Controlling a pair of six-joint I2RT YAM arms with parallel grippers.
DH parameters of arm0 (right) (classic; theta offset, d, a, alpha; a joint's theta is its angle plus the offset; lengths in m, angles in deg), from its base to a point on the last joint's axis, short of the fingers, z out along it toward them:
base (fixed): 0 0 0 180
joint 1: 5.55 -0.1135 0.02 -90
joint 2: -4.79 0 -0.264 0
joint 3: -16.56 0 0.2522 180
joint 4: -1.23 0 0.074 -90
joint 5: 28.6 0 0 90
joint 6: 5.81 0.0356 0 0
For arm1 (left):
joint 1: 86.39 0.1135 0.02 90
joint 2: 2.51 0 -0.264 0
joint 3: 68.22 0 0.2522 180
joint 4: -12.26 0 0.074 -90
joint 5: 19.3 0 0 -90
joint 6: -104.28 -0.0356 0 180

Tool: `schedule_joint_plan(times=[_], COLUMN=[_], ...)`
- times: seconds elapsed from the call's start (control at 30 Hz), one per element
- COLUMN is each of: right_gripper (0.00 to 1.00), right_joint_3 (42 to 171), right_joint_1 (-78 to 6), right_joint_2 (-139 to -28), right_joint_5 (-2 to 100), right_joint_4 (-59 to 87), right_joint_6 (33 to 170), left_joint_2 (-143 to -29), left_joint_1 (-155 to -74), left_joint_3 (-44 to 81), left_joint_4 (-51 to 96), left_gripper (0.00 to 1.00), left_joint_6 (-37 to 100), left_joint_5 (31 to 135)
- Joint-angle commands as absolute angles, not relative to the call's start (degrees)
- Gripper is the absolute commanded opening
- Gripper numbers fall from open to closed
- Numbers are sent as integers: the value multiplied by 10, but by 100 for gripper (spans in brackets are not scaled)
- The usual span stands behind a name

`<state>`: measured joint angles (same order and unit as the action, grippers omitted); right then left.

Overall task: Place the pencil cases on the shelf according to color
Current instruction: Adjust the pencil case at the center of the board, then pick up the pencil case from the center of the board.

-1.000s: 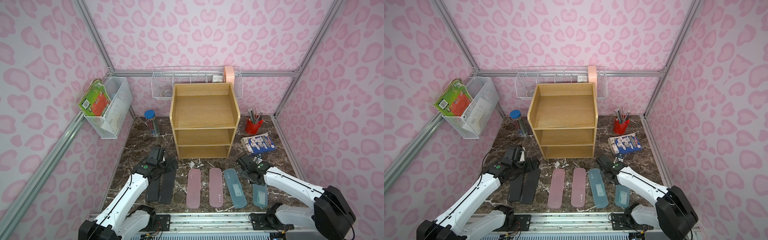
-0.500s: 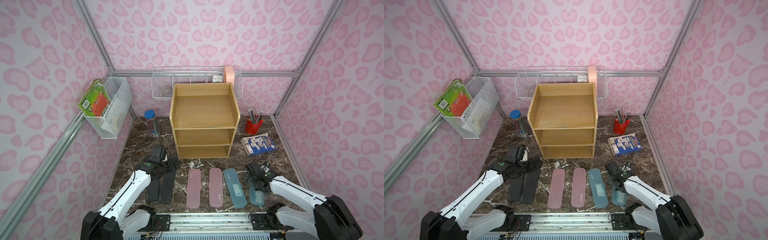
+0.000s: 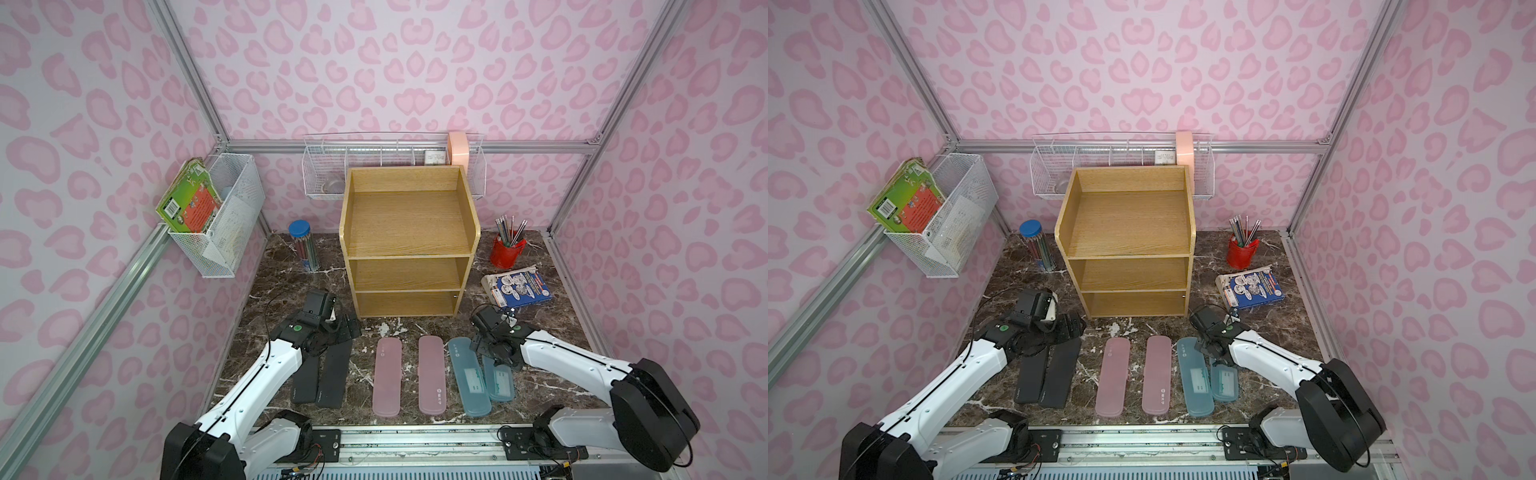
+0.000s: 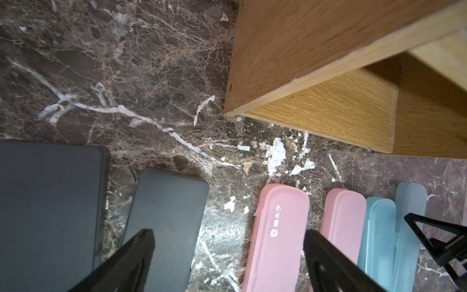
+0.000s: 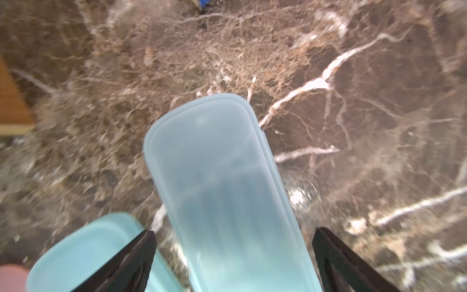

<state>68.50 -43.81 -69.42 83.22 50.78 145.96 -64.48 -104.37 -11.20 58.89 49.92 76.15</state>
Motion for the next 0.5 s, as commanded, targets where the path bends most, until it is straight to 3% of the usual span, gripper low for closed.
schedule_joint_plan(times=[0.0, 0.23, 0.47], right_gripper=[100, 100, 100], right_joint_3=[685, 655, 618], right_joint_1=[-479, -531, -529], right_joint_2=[-684, -727, -661], right_joint_5=[845, 838, 830], right_joint_4=[596, 607, 601], right_joint_6=[1499, 1566, 1577], left_joint_2=[-644, -655, -673], left_joint_1=[-1048, -1065, -1102], left_joint_3=[-111, -106, -84], left_joint_4=[594, 593, 601], left_gripper=[97, 97, 97], left_joint_6=[500, 499, 498], left_joint_5=[758, 756, 731])
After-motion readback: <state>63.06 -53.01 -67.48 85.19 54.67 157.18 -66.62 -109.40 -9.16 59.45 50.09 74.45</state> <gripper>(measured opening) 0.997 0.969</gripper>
